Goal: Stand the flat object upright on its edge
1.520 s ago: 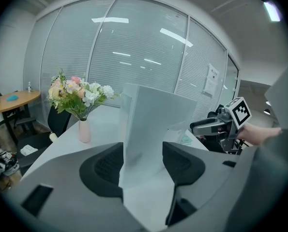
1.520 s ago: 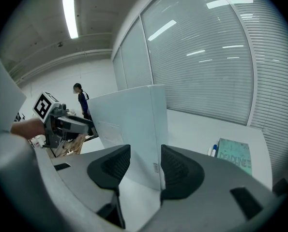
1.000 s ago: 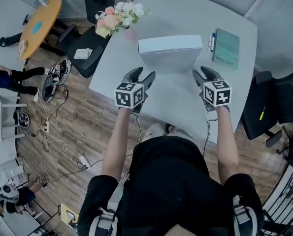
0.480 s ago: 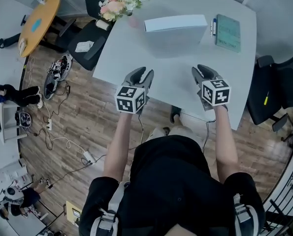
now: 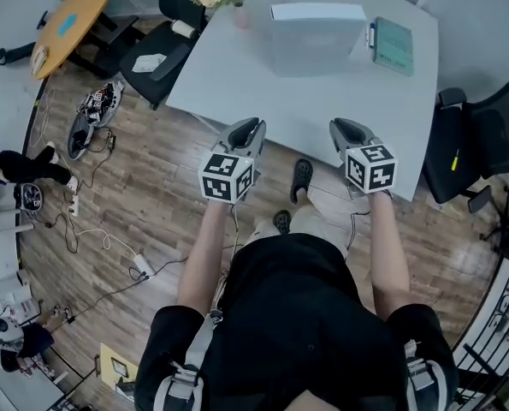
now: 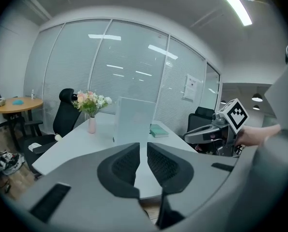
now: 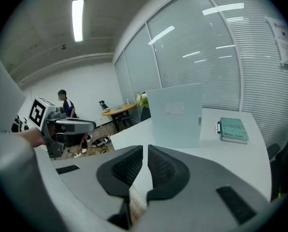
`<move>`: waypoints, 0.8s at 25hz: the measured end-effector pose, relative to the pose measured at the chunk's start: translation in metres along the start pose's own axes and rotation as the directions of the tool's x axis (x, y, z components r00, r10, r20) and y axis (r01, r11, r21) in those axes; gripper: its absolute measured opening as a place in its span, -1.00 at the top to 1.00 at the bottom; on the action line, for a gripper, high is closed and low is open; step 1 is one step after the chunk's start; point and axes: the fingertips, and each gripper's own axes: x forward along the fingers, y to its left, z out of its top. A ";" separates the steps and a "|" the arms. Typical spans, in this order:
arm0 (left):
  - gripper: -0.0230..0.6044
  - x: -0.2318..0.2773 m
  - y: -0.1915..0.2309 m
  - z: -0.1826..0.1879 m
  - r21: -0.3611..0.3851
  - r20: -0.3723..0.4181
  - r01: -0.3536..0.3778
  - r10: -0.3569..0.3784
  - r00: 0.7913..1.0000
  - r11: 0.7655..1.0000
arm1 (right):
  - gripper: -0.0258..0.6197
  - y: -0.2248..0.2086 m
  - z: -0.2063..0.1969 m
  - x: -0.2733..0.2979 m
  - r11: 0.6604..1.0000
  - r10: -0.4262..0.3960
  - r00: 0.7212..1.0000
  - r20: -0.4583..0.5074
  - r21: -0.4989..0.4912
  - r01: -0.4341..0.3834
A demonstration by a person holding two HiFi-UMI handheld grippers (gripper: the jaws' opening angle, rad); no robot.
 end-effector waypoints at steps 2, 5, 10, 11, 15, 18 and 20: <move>0.76 -0.017 -0.010 0.001 0.007 0.018 0.015 -0.015 1.000 1.000 | 0.83 0.016 -0.003 -0.015 1.000 -0.003 1.000 0.003 -0.011 0.003; 0.79 -0.035 -0.025 0.008 -0.010 0.057 0.038 -0.038 0.998 0.999 | 0.83 0.029 -0.001 -0.038 1.000 -0.015 1.000 0.027 -0.012 0.016; 0.81 -0.055 -0.041 0.016 -0.013 0.096 0.061 -0.060 0.994 0.998 | 0.87 0.043 0.010 -0.071 1.000 -0.028 0.995 0.097 -0.008 0.029; 0.81 -0.059 -0.044 0.019 -0.015 0.111 0.065 -0.063 0.992 0.998 | 0.87 0.046 0.014 -0.079 1.000 -0.028 0.993 0.118 -0.009 0.030; 0.83 -0.071 -0.055 0.035 -0.025 0.167 0.068 -0.063 0.984 0.997 | 0.87 0.054 0.034 -0.111 0.999 -0.034 0.979 0.200 -0.025 0.040; 0.85 -0.077 -0.067 0.049 -0.033 0.185 0.088 -0.081 0.979 0.996 | 0.87 0.055 0.050 -0.136 0.998 -0.038 0.963 0.266 -0.029 0.048; 0.85 -0.082 -0.077 0.060 -0.018 0.195 0.099 -0.094 0.976 0.995 | 0.87 0.055 0.061 -0.152 0.998 -0.045 0.950 0.310 -0.030 0.057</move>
